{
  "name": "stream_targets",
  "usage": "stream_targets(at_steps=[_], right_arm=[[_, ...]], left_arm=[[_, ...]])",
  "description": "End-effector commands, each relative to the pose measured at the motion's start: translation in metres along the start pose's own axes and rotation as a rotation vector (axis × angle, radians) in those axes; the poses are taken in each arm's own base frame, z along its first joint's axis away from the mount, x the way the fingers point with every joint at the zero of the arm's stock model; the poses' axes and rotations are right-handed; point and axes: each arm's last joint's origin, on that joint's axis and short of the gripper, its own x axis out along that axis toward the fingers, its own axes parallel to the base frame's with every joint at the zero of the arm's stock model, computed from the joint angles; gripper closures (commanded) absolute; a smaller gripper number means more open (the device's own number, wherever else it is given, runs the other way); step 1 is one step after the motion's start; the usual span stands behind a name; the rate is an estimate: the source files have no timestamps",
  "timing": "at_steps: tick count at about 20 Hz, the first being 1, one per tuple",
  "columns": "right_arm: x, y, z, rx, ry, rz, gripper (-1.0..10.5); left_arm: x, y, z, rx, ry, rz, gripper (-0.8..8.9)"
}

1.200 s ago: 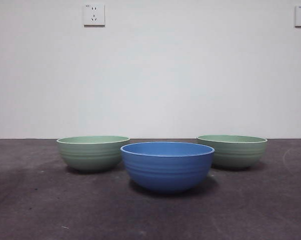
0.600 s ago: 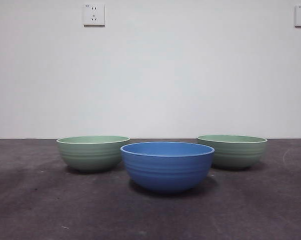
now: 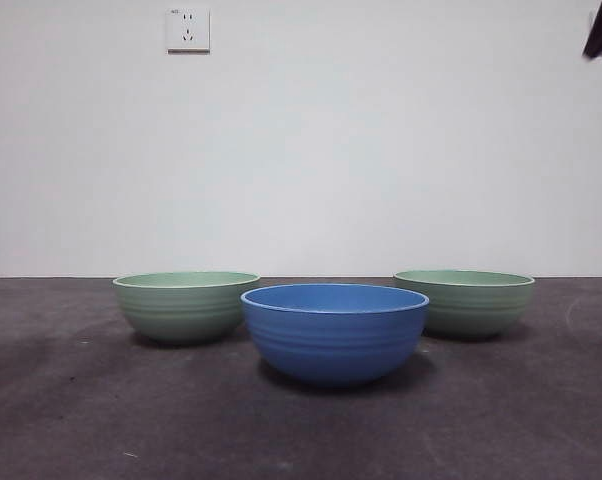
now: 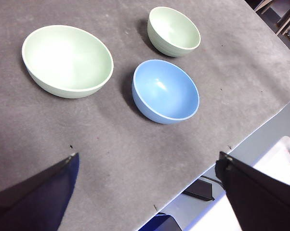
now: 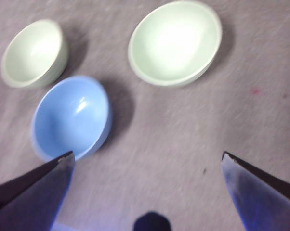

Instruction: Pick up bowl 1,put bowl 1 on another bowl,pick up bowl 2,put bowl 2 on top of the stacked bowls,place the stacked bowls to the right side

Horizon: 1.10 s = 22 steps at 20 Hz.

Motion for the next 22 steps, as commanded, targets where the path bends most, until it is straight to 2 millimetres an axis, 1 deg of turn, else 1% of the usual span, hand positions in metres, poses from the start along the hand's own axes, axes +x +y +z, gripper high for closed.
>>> stream_targets(at_steps=[1,7,13,16,22], right_arm=[[0.016,-0.006,0.010,0.043,0.007,-0.020,4.4],[0.067,-0.023,0.028,0.089,0.049,-0.038,4.4],[0.117,-0.041,0.037,0.134,0.079,-0.049,4.4],[0.136,-0.049,0.040,0.143,0.086,-0.091,4.4],[0.171,-0.061,0.052,0.162,0.083,-0.100,4.5]], left_arm=[[0.000,-0.001,0.001,0.003,-0.006,-0.004,3.35],[0.000,-0.001,0.001,0.003,-0.005,-0.005,3.35],[0.000,-0.001,0.001,0.003,-0.005,-0.005,3.35],[0.000,-0.001,0.001,0.002,-0.006,-0.004,3.35],[0.000,-0.001,0.001,0.002,-0.006,-0.004,3.35]])
